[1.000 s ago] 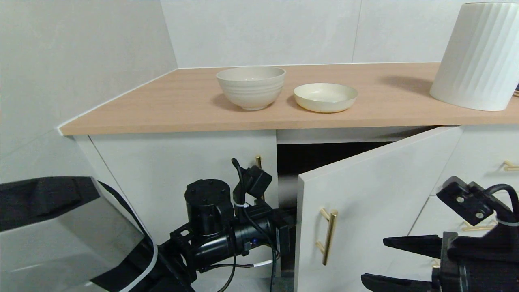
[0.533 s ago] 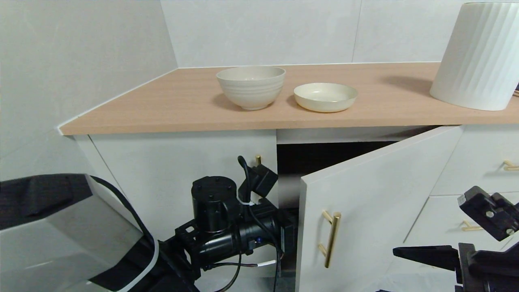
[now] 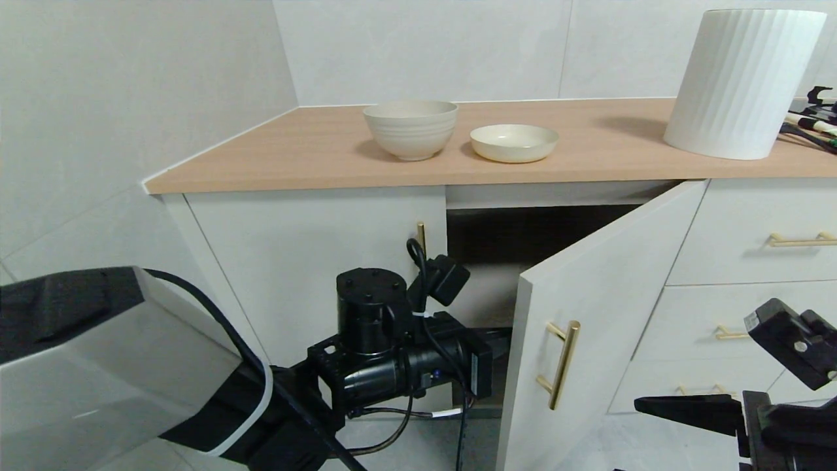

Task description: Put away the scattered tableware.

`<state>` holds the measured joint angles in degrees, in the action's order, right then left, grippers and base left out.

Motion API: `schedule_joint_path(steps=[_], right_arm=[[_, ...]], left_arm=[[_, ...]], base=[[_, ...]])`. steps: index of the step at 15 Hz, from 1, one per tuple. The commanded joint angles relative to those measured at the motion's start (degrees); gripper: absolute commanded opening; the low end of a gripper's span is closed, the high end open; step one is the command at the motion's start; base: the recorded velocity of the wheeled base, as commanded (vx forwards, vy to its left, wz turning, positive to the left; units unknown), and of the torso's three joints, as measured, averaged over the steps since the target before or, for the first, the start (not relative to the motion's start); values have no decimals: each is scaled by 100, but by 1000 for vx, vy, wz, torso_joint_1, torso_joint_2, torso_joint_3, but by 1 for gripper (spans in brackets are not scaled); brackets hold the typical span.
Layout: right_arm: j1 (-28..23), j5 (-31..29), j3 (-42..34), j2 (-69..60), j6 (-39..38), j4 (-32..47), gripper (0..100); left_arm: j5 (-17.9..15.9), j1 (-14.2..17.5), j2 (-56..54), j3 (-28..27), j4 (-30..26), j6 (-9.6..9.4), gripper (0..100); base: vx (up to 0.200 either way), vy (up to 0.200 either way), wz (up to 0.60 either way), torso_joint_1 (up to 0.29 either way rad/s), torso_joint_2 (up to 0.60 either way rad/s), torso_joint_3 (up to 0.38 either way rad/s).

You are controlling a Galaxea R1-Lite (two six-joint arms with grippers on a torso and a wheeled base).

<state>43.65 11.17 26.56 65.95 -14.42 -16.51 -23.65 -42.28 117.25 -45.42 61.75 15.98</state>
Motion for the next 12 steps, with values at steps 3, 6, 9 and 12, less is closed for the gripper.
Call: schedule_joint_path(steps=[3,6,9,12], right_arm=[[3,0,42,41,1,7,100],[3,0,42,23,1,16,100],[3,0,42,-3,1,16,100],[3,0,33,-12,1,16,100]], left_arm=[[27,-61,132,-476,-400,1,0],[27,-123,114,-722,-673,1,0],[53,-140,105,-828,-743,10,0],[71,-140,299,-1197,-936,10,0]], base=[[0,0,0,0,0,0],[0,0,0,0,0,0],[-133,0,0,5,2,-3],[-67,0,0,6,2,-1]])
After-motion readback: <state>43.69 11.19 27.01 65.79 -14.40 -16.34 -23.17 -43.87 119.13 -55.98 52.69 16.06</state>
